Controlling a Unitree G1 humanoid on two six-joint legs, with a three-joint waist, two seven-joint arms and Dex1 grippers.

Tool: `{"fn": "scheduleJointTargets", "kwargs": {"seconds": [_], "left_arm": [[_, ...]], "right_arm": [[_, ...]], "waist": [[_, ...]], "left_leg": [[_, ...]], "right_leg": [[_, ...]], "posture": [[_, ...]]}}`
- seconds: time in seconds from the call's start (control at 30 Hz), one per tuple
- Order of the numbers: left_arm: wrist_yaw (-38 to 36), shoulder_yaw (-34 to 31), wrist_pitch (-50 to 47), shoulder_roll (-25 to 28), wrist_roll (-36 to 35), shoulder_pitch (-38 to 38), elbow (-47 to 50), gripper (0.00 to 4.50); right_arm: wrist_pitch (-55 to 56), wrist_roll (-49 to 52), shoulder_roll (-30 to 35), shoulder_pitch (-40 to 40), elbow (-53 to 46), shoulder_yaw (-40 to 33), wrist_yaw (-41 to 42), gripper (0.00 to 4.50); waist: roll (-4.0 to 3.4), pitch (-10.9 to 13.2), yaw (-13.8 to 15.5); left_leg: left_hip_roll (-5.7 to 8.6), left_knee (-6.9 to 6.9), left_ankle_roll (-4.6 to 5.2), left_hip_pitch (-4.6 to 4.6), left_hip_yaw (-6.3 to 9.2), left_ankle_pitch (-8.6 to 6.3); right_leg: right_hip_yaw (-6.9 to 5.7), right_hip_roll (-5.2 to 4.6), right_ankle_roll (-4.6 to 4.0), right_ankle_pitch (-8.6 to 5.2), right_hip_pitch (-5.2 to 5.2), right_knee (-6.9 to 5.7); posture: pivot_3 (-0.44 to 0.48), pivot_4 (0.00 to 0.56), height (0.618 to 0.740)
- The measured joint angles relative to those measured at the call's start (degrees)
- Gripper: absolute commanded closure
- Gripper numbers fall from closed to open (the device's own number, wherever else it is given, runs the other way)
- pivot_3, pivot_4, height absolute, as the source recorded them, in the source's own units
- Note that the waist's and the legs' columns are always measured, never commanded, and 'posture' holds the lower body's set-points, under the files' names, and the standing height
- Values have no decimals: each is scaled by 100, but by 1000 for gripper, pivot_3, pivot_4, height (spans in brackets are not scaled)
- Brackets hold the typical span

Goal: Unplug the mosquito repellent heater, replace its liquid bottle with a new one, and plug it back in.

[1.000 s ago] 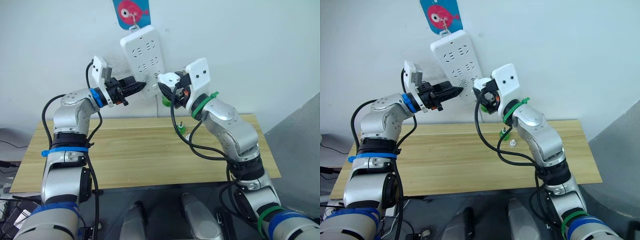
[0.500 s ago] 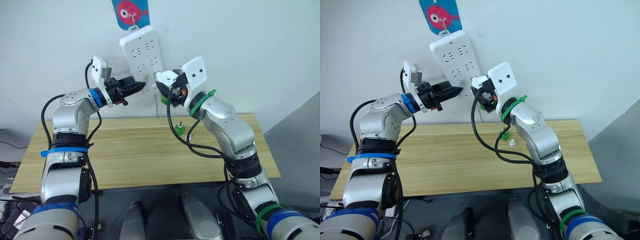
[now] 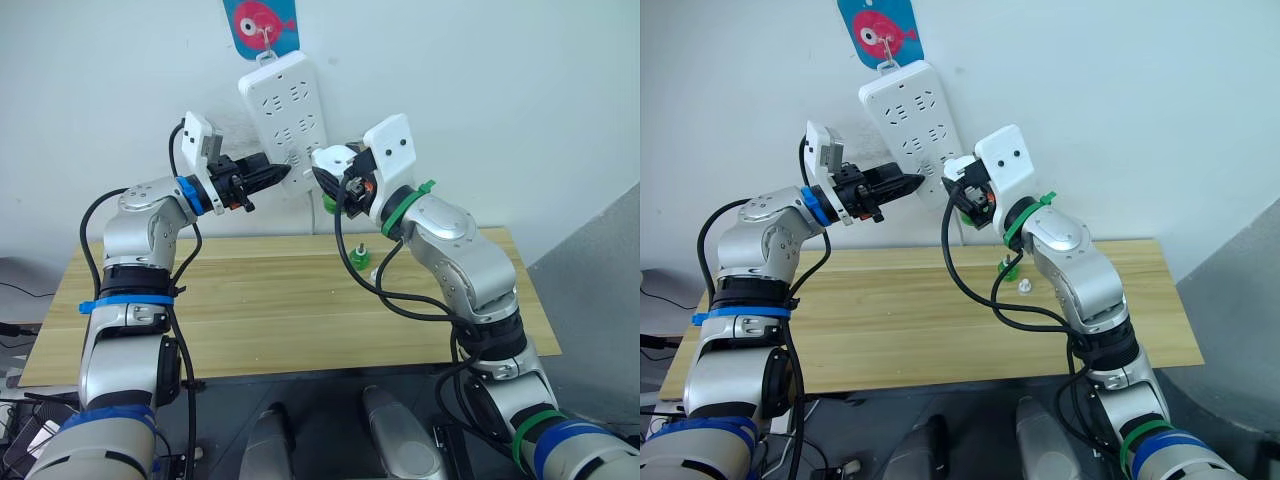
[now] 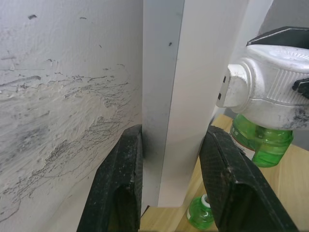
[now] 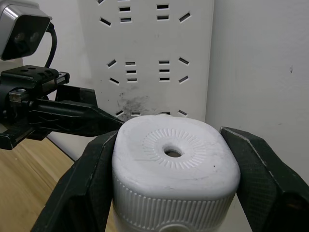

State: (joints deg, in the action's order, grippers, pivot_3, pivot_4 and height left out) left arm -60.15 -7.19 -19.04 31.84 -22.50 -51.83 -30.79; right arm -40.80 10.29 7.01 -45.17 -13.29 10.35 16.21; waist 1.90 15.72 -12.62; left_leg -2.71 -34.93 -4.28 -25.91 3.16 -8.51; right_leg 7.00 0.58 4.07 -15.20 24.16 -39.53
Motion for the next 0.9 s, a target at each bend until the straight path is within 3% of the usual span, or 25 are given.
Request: {"fn": "scheduleJointTargets", "kwargs": {"seconds": [0.9], "left_arm": [[78, -1, -43, 41, 0, 51, 104, 3164]], "right_arm": [[345, -252, -263, -5, 419, -7, -55, 1476]], "waist": [[0, 0, -10]], "left_leg": [[-1, -2, 0, 1, -2, 0]], "right_leg": [[2, 1, 4, -3, 0, -1]], "posture": [[-227, 236, 735]]}}
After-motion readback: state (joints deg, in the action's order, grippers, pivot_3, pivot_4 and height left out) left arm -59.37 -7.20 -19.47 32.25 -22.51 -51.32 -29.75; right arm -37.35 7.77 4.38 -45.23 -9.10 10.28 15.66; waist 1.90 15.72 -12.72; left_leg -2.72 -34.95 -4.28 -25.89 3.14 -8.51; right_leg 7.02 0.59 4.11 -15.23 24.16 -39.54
